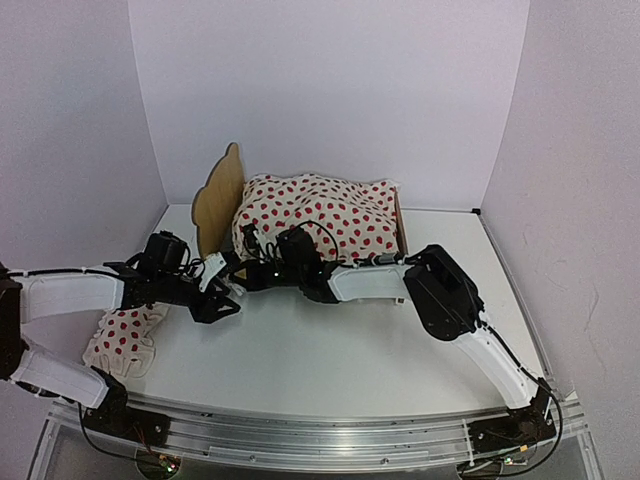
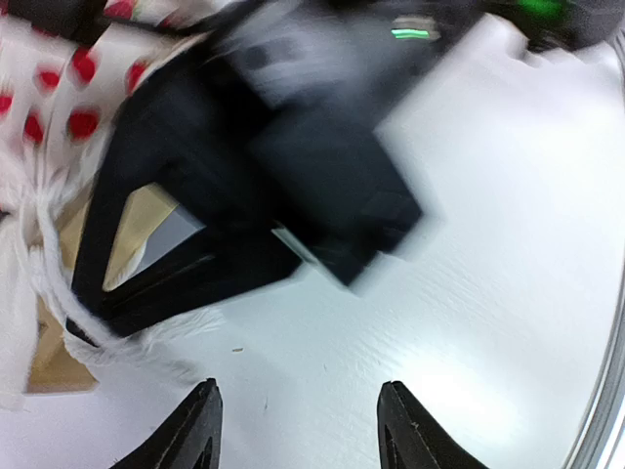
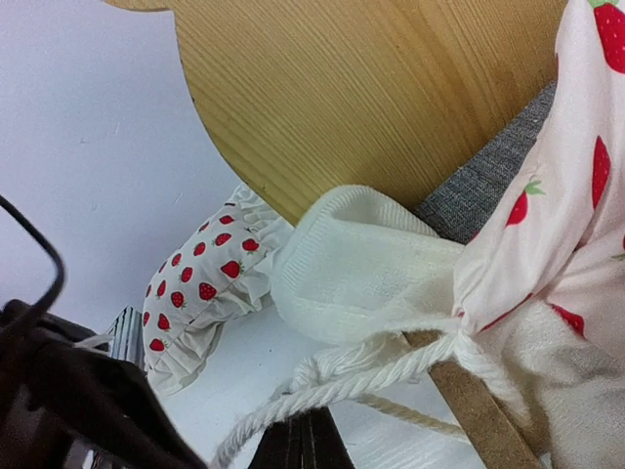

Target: Set up the pet bed

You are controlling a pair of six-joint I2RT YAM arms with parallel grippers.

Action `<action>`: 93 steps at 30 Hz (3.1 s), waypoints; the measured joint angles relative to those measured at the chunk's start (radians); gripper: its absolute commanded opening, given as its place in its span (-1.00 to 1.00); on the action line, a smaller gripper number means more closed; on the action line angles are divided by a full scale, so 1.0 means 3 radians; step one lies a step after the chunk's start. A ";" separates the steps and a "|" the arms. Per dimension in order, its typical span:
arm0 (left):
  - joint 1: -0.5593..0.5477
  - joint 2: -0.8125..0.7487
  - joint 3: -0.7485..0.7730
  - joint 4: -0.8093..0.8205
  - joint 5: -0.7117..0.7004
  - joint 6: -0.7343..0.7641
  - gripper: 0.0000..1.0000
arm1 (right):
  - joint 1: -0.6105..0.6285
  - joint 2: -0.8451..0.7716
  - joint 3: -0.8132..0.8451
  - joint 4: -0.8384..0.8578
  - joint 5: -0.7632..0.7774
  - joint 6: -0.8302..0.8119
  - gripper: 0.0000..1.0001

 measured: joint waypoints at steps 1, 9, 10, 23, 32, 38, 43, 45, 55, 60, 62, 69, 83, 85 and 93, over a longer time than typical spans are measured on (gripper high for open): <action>0.0004 -0.0096 0.0000 -0.0088 0.0051 0.0189 0.24 | 0.0000 0.0011 0.0007 0.0024 0.0000 0.0008 -1.00; 0.0030 -0.1004 0.0003 -0.1095 0.0514 0.1770 0.20 | 0.0005 0.0081 0.0061 0.0142 0.0005 0.0039 -1.00; 0.0041 -0.1038 0.0003 -0.1196 0.0512 0.1903 0.16 | 0.0006 0.0085 0.0064 0.0142 0.0006 0.0041 -1.00; 0.1066 -0.0590 0.0179 -0.0948 0.0120 0.2301 -0.11 | 0.0008 0.0089 0.0066 0.0143 0.0008 0.0035 -1.00; 0.1073 -0.0289 0.0270 -0.0503 0.0369 0.2820 -0.44 | 0.0001 0.0102 0.0066 0.0123 -0.0202 -0.0049 -1.00; 0.1069 0.0103 0.0278 -0.0413 0.0429 0.3166 -0.42 | 0.0000 0.0119 0.0059 0.0110 -0.0302 -0.0100 -1.00; 0.1029 0.0379 0.0281 -0.0270 0.0509 0.3283 -0.29 | 0.0001 0.0147 0.0059 0.0088 -0.0327 -0.0118 -1.00; 0.0993 0.0446 0.0282 -0.0167 0.0537 0.3290 -0.28 | 0.0001 0.0165 0.0059 0.0073 -0.0330 -0.0122 -1.00; 0.0926 0.0646 0.0284 0.0293 0.0638 0.3363 -0.26 | 0.0002 0.0187 0.0059 0.0006 -0.0372 -0.0153 -1.00; 0.0879 0.0797 0.0288 0.0404 0.0650 0.3561 -0.28 | 0.0003 0.0187 0.0059 0.0002 -0.0420 -0.0171 -1.00; 0.0864 0.0866 0.0312 0.0417 0.0646 0.3613 -0.28 | 0.0003 0.0187 0.0061 0.0001 -0.0429 -0.0182 -1.00; 0.0856 0.0993 0.0442 0.0483 0.0626 0.3710 -0.33 | 0.0003 0.0187 0.0088 -0.0013 -0.0474 -0.0192 -1.00; 0.0818 0.1076 0.0508 0.0351 0.0688 0.3977 -1.00 | 0.0009 0.0187 0.0091 -0.0017 -0.0511 -0.0214 -1.00; 0.0818 0.1075 0.0511 0.0321 0.0686 0.3952 -1.00 | 0.0010 0.0187 0.0081 -0.0019 -0.0476 -0.0216 -1.00; 0.0815 0.1033 0.0511 0.0266 0.0620 0.3664 -1.00 | 0.0047 0.0156 -0.0324 0.0111 -0.0069 -0.0311 -0.16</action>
